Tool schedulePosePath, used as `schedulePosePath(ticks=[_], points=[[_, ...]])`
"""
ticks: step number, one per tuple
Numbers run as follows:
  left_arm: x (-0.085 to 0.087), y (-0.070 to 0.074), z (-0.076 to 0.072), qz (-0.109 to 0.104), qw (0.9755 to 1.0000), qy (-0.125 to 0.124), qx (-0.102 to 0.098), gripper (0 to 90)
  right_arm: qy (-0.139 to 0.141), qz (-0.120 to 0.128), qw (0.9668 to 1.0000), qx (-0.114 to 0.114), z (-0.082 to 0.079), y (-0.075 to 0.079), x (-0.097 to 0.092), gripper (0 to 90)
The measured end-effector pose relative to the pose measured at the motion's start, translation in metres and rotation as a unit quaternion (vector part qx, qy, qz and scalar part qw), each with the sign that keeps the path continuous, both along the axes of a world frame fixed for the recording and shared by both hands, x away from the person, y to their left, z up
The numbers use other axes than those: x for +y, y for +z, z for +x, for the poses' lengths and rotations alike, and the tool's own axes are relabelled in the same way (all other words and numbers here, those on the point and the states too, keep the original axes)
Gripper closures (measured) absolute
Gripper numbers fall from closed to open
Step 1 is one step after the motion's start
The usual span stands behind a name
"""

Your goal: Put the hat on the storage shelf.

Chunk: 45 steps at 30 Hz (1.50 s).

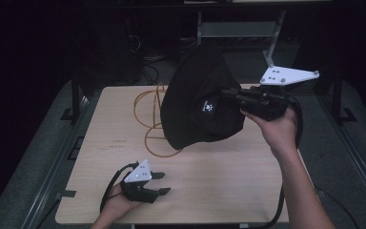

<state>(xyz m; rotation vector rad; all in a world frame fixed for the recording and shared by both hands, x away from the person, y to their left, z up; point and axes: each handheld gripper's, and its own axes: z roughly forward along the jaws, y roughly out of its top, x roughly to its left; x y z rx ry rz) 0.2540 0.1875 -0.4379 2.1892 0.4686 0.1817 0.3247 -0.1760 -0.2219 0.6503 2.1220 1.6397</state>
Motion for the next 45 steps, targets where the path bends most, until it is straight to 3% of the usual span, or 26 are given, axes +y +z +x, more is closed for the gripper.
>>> schedulePosePath(ticks=[13,45], points=[[0.0,-0.002,0.002,0.004,0.9999,0.015,-0.001,32.0,0.008,-0.005,1.0,0.0,0.012,0.015,0.016,87.5],[0.001,-0.003,0.007,-0.006,0.9998,0.02,0.001,27.4,0.033,-0.025,0.9992,0.002,0.047,0.038,0.069,87.3]])
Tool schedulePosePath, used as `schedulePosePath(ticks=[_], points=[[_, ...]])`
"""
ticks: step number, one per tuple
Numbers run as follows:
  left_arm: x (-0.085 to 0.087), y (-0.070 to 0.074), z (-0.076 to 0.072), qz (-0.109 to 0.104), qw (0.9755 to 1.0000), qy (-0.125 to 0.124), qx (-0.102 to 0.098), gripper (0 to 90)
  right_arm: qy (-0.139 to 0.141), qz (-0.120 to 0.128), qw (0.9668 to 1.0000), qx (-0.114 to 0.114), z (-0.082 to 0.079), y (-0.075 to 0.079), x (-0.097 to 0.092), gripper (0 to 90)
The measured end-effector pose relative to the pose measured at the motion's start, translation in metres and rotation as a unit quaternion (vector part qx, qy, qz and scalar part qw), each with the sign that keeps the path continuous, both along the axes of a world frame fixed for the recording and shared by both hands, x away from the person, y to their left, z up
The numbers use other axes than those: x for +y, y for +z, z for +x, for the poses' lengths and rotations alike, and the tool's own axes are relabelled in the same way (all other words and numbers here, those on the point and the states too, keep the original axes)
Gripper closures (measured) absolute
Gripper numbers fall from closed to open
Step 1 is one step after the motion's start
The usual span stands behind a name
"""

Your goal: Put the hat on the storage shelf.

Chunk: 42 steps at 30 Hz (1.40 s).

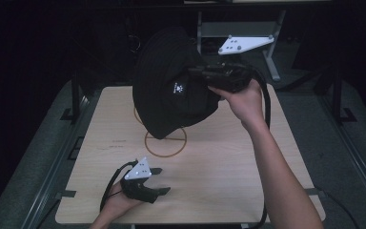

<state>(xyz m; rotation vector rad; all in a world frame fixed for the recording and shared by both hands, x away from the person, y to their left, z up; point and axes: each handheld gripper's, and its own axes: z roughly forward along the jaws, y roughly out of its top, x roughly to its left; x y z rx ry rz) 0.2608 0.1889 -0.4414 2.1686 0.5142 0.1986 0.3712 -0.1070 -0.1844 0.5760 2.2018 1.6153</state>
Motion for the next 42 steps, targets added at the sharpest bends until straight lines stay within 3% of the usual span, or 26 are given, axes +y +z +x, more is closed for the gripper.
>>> schedulePosePath(ticks=[15,35,42], points=[[-0.001,0.0,0.001,0.003,0.9999,-0.009,-0.002,27.4,0.013,-0.024,0.9996,0.01,0.026,0.008,0.036,87.3],[-0.003,-0.001,0.0,-0.001,0.9998,-0.019,0.0,27.5,0.024,-0.066,0.9973,0.022,0.055,0.007,0.075,87.2],[-0.006,-0.001,-0.002,0.012,0.9997,-0.019,-0.006,26.1,0.025,-0.081,0.9961,0.025,0.063,0.006,0.087,87.0]])
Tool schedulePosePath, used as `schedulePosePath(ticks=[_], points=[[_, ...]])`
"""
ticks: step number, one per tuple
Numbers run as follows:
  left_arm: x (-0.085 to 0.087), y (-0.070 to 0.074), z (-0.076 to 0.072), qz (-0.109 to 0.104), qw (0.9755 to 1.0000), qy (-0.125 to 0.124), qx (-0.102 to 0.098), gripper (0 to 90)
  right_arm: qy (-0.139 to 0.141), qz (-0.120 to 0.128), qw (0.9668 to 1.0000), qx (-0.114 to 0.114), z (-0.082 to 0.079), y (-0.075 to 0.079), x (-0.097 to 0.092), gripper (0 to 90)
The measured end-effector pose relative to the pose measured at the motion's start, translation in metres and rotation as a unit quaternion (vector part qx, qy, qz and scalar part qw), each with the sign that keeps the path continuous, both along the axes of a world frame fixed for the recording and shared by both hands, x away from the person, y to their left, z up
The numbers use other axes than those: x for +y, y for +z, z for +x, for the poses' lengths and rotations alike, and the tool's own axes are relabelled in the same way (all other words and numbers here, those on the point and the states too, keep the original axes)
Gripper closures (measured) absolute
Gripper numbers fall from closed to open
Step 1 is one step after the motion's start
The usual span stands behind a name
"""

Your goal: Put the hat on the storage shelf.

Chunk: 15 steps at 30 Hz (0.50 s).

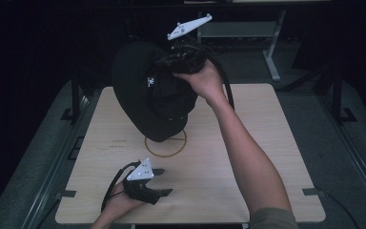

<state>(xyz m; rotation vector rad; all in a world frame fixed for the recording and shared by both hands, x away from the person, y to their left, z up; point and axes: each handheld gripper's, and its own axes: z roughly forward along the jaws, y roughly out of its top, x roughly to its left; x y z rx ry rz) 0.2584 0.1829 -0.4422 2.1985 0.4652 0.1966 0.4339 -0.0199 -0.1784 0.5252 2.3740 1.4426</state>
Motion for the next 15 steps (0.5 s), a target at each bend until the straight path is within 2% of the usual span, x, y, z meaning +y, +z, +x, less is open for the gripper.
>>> schedulePosePath(ticks=[10,15], points=[[-0.002,0.0,-0.001,0.002,1.0,-0.009,0.0,26.2,0.005,-0.033,0.9993,0.015,0.009,-0.004,0.024,86.0],[-0.002,0.0,-0.001,0.003,0.9999,-0.01,-0.003,26.3,0.001,-0.069,0.9975,0.016,0.017,-0.013,0.043,81.5]])
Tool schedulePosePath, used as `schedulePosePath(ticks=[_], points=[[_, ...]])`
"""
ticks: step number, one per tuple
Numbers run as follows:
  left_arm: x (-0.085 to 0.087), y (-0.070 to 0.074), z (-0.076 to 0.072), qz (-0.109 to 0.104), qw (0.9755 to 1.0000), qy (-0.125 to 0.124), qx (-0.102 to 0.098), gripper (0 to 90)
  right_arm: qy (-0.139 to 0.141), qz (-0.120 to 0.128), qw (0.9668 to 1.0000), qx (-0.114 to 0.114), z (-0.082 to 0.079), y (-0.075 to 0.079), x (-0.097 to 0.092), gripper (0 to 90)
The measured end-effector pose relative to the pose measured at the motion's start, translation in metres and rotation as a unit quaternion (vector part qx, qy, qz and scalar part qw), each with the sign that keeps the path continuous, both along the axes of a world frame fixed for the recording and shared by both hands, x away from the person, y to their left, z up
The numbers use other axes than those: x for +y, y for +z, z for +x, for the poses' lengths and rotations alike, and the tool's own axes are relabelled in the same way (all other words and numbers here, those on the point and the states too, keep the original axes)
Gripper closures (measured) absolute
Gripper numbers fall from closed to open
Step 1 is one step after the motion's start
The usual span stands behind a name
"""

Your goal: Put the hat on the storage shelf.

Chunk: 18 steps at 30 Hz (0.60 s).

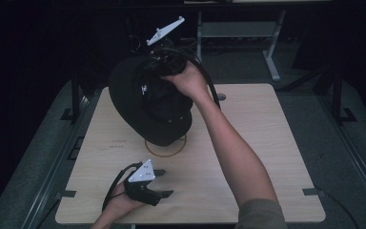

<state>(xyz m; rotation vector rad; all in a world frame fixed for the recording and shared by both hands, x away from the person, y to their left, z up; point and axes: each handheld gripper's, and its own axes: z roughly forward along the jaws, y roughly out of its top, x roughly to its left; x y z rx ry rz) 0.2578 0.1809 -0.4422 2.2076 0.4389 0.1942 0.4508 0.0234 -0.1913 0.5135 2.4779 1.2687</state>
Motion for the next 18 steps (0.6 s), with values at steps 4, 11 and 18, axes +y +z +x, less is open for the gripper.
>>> schedulePosePath(ticks=[4,11,18], points=[[0.0,0.001,-0.002,-0.006,1.0,0.003,0.0,26.3,-0.009,-0.001,1.0,-0.002,0.003,-0.005,0.009,66.4],[0.002,0.002,-0.003,-0.008,1.0,0.002,0.0,26.3,-0.012,0.024,0.9996,0.004,-0.001,-0.009,-0.006,51.8],[0.003,0.002,-0.005,-0.008,1.0,0.004,0.001,26.3,-0.022,0.066,0.9972,0.029,-0.007,-0.018,-0.037,44.7]])
